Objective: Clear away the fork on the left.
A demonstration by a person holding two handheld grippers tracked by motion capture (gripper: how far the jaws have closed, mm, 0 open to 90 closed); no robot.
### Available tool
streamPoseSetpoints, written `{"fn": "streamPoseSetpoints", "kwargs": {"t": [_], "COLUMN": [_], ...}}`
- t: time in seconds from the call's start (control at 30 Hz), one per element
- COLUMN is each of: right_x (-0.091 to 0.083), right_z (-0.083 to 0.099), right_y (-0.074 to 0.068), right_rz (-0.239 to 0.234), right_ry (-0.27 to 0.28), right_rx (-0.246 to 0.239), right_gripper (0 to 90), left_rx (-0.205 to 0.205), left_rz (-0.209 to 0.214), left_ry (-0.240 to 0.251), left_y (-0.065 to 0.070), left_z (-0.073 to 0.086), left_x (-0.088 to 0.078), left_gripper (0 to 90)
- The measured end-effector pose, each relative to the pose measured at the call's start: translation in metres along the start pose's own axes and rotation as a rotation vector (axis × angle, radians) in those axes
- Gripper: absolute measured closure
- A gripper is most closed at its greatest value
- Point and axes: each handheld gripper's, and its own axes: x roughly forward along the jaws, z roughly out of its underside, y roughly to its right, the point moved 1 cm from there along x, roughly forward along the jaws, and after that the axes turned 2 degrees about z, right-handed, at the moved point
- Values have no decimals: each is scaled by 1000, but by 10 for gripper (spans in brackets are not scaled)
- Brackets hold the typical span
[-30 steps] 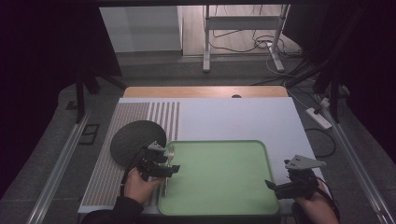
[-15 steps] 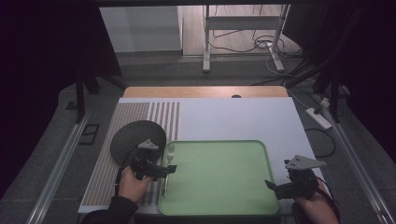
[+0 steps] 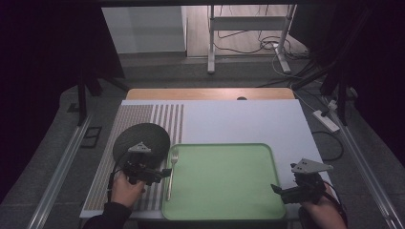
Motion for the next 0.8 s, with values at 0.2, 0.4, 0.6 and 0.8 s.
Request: {"fn": "streamPoseSetpoints", "kwargs": {"t": [0.2, 0.4, 0.6, 0.8], "right_x": [0, 0, 1, 1], "right_z": [0, 0, 0, 0], "right_y": [0, 0, 0, 0], "right_rz": [1, -1, 2, 2], "right_ry": [-1, 0, -3, -3], "right_rx": [1, 5, 3, 6], "right_gripper": [0, 0, 0, 0], "left_rx": [18, 33, 35, 18], "left_rz": [-22, -42, -62, -61], "left_ry": [8, 14, 12, 20], "left_y": [0, 0, -2, -5], "left_z": [3, 8, 14, 19], "left_x": [-8, -16, -23, -29], "left_gripper": [0, 0, 0, 0]}}
